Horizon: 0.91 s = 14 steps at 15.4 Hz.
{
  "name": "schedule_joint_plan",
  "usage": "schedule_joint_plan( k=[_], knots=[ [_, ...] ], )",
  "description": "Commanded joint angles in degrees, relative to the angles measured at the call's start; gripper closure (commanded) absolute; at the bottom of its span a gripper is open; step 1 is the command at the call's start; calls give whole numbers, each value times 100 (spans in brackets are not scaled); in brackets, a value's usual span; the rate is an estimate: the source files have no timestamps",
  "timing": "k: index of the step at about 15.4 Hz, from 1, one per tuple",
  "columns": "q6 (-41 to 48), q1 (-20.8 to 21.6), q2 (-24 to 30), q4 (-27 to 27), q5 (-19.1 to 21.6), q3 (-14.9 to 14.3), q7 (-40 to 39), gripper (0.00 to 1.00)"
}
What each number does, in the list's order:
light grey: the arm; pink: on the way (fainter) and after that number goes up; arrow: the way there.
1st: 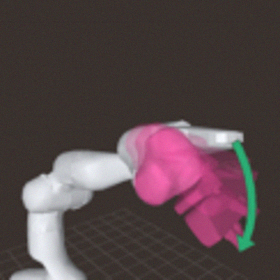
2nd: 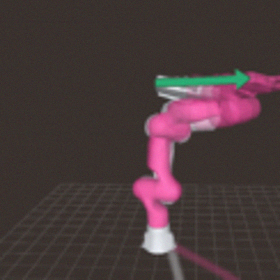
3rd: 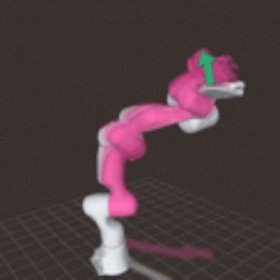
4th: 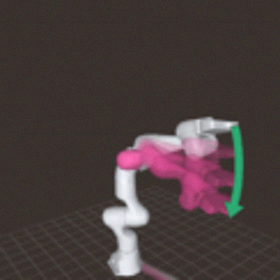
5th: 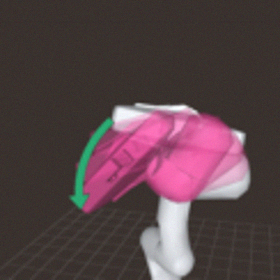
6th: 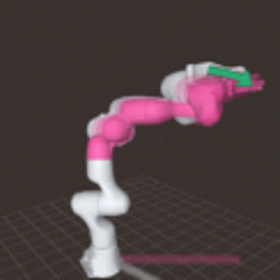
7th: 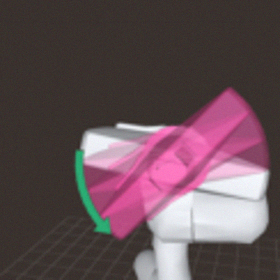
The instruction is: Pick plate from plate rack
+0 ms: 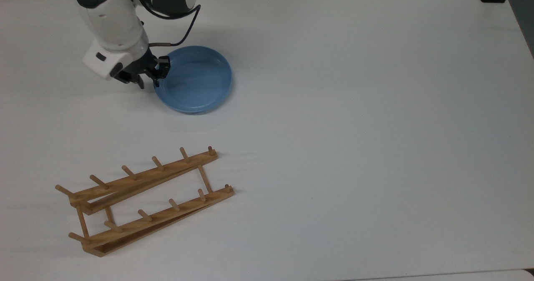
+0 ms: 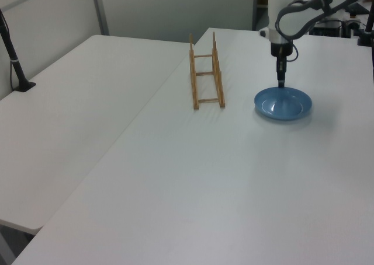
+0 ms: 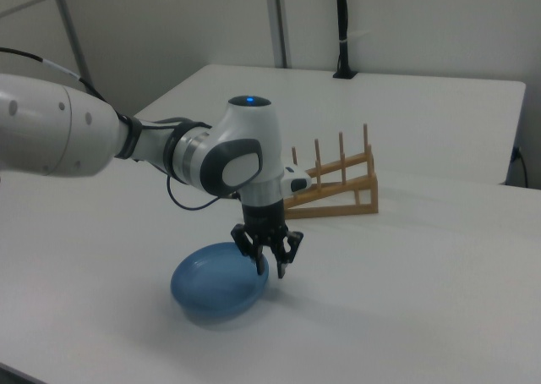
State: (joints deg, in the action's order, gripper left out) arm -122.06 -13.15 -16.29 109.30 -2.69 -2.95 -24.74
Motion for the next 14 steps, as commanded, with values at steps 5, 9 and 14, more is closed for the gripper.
schedule_joint_plan(
  k=[5, 9, 14],
  knots=[
    [979, 111, 1118, -689, 338, 109, 1811, 0],
    [2254, 382, 1706, -1077, 690, 136, 2710, 0],
    [2713, 945, 2138, -1341, 752, 136, 4150, 0]
  ],
)
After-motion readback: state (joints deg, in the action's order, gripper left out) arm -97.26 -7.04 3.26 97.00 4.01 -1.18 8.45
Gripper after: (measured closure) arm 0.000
